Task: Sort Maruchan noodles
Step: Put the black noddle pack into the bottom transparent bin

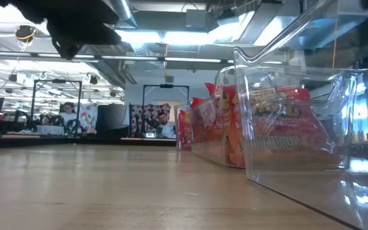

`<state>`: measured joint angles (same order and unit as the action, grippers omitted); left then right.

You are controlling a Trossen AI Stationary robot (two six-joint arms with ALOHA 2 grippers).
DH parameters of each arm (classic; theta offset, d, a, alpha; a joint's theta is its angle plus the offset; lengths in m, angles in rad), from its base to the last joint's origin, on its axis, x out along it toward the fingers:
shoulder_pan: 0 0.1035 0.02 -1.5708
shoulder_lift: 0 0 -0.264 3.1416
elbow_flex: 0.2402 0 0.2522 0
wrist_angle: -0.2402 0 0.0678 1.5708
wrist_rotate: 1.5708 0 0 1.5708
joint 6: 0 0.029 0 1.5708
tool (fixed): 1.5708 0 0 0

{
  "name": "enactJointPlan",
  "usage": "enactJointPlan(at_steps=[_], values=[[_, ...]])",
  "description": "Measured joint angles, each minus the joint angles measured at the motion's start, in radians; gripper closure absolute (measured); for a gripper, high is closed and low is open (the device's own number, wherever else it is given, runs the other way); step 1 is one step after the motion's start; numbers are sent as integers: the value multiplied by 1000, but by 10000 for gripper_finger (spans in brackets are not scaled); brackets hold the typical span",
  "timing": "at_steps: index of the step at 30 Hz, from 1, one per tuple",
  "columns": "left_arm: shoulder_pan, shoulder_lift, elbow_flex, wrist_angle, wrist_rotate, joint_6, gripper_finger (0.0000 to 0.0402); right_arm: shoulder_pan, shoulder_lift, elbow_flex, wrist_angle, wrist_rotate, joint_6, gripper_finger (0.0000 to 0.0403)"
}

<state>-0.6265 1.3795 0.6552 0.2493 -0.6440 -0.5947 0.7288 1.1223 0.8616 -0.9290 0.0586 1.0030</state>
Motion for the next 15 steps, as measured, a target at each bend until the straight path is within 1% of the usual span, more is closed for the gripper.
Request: enactJointPlan(at_steps=[3, 7, 10, 12, 15], values=[[20, 22, 0, 30, 43, -18, 260, 62, -41, -71, 10, -44, 122, 139], [40, 45, -1, 52, 84, -42, 260, 123, -77, -156, 69, -85, 253, 139], [49, 56, -1, 54, 85, -67, 260, 155, -87, -199, 126, -107, 344, 139], [55, 62, -1, 54, 85, -77, 260, 168, -89, -219, 145, -111, 401, 139], [64, 63, -1, 55, 85, -77, 260, 169, -89, -252, 187, -75, 461, 139]])
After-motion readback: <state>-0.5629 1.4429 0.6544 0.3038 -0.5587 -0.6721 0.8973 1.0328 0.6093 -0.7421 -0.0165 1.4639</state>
